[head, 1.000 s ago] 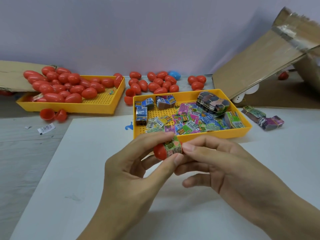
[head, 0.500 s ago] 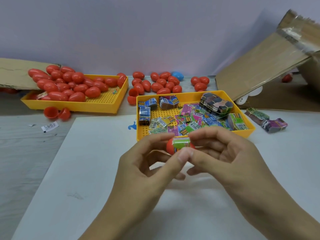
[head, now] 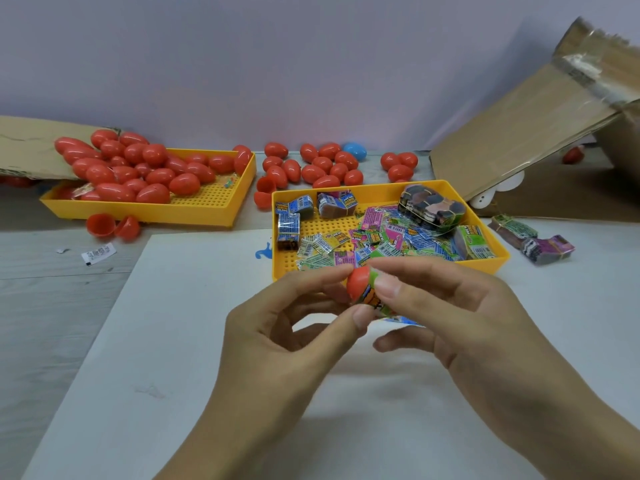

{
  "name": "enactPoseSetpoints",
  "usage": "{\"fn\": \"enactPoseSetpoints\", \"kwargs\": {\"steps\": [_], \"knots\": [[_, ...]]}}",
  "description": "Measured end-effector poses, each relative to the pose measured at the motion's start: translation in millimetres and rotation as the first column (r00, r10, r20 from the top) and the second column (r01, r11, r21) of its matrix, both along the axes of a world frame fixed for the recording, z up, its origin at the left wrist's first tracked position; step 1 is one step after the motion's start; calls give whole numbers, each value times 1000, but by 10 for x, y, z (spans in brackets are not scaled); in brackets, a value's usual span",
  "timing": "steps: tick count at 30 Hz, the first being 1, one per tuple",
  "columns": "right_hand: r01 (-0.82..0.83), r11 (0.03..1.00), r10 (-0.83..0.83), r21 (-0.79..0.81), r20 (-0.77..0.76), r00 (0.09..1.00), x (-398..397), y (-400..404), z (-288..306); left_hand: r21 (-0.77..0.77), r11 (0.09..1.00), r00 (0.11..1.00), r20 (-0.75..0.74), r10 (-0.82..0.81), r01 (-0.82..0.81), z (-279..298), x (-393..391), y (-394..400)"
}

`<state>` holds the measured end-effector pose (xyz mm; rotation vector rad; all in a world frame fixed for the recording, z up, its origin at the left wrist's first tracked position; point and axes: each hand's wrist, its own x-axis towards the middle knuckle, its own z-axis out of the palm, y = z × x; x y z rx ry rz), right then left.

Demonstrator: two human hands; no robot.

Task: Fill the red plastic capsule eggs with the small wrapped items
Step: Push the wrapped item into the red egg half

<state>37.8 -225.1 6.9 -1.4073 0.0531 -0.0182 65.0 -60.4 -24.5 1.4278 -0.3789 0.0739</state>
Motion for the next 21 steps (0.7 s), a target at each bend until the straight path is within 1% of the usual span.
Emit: {"fn": "enactPoseSetpoints", "kwargs": {"steps": [1,3,4,6,8,9,11,12,13,15,17,19,21], "knots": [[6,999,-5,-36,33,999,-4,-5,-15,-34,999,998,-65,-22,20,11,10,9],[35,985,-15,-168,117,993,-21,2,-53,-122,989,975,-194,-105,82,39,25,21],[42,973,-6,-227,157,988,-32,19,-65,-129,986,965,-224,-135,107,42,27,19],[20,957,44,-288,214,976,-56,55,-78,-95,990,969,-214,-125,107,16,29,4],[-9,965,68,-261,219,973,-56,64,-71,-88,994,981,-176,-84,70,-3,33,5],[1,974,45,-227,196,979,-45,49,-68,-86,995,985,-154,-72,59,-13,39,15],[51,986,-33,-158,112,993,-13,24,-44,-71,996,993,-96,-67,60,-10,56,34],[52,989,-44,-138,65,997,-2,19,-33,-70,995,995,-62,-74,70,-2,60,45],[32,990,-28,-136,35,999,4,20,-30,-67,994,996,-31,-88,86,2,62,50],[-3,990,10,-141,46,999,-2,35,-43,-60,990,992,8,-125,126,5,51,47],[3,988,15,-157,116,993,-13,49,-47,-94,984,988,-19,-152,150,-11,43,42],[28,974,13,-224,178,984,-12,43,-67,-136,978,977,-125,-173,156,5,32,29],[35,962,23,-272,209,978,-8,35,-82,-114,984,973,-170,-156,138,14,22,6]]}}
